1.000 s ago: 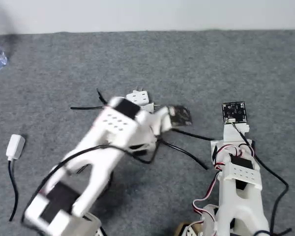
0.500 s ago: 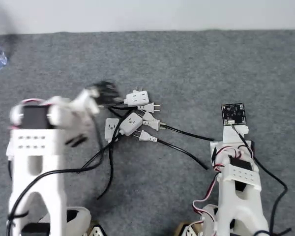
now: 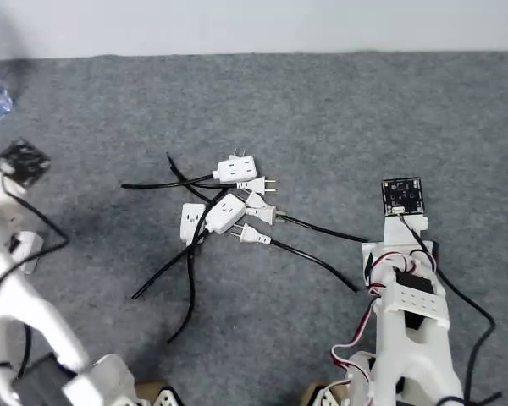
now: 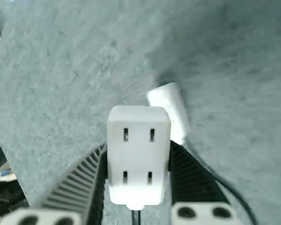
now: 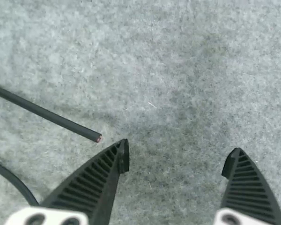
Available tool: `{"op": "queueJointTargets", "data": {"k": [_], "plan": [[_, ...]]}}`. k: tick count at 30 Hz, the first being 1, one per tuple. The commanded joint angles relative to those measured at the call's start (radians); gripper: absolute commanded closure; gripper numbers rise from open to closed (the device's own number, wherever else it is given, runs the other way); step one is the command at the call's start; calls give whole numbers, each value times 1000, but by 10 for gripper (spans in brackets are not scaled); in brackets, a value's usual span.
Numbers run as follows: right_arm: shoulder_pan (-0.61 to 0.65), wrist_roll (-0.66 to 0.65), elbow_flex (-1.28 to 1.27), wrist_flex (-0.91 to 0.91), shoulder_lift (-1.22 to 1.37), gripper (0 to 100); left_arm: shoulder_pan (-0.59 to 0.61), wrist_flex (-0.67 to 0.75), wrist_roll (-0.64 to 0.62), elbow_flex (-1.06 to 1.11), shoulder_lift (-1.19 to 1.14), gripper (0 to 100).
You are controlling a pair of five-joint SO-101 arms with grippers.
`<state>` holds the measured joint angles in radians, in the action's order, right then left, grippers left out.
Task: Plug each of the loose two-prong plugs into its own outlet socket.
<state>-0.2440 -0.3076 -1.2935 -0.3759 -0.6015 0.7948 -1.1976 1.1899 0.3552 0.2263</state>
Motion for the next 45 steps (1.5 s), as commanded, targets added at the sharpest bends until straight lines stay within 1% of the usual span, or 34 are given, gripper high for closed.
{"op": "queueJointTargets", "data": {"k": [1,4,11,17,19,24,27,32,33,35,36,38,40,41,43,45], "plan": [[7,-12,8,21,1,685,52,176,3,-10,-133,987],[8,-12,8,22,1,685,71,219,0,-38,-203,987],[31,-12,6,22,1,685,92,221,0,-136,-367,987],[33,-12,6,22,1,685,92,218,0,-162,-399,981],[33,-12,6,22,1,685,91,203,0,-165,-399,938],[33,-12,6,24,1,685,91,176,0,-166,-397,712],[33,-12,6,24,1,685,91,180,0,-168,-397,626],[33,-12,6,24,1,685,86,176,0,-183,-397,616],[33,-12,6,24,1,685,86,175,-14,-199,-397,616],[33,-12,6,24,1,685,78,166,-94,-259,-390,616],[33,-12,6,24,1,685,60,127,-152,-302,-373,616],[39,-12,6,27,1,685,-17,-26,-253,-395,-322,616],[53,-12,6,27,2,685,-158,-224,-307,-452,-281,616],[53,-15,6,25,2,685,-242,-290,-313,-455,-267,616],[50,-46,3,19,2,685,-387,-344,-356,-453,-262,617],[53,-72,-14,28,1,685,-477,-304,-462,-435,-270,617]]}}
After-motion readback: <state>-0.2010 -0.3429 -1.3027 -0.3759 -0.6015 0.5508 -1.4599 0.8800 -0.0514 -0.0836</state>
